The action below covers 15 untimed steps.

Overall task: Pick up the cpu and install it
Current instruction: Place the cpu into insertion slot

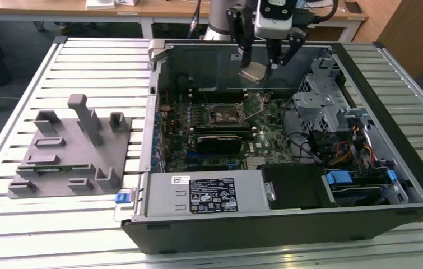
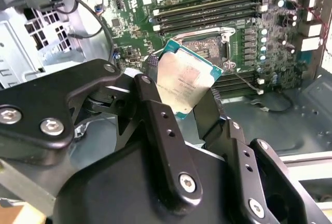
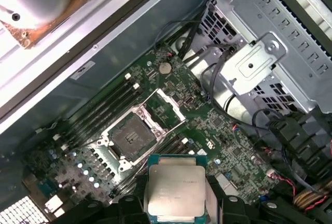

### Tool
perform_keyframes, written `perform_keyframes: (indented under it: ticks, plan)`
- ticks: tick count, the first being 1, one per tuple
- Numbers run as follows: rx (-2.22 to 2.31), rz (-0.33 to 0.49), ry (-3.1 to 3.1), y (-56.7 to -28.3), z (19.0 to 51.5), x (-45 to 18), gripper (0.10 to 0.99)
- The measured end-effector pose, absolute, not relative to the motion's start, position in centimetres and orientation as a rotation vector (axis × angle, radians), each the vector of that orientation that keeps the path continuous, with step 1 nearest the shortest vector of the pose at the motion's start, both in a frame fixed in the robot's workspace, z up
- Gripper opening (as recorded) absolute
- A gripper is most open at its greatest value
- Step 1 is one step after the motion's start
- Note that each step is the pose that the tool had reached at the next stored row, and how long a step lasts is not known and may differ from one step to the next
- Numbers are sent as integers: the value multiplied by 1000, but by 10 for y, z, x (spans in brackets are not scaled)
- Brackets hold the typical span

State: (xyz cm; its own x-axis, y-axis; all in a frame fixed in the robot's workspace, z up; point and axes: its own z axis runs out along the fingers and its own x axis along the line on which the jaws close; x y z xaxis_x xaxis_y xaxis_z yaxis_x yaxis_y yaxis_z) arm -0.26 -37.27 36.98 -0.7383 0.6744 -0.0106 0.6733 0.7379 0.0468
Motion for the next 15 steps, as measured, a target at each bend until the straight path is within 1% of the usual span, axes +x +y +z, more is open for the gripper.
perform_keyframes:
  ticks: [15]
  plan:
    - [1460, 56, 2746, -372, 368, -4, 525]
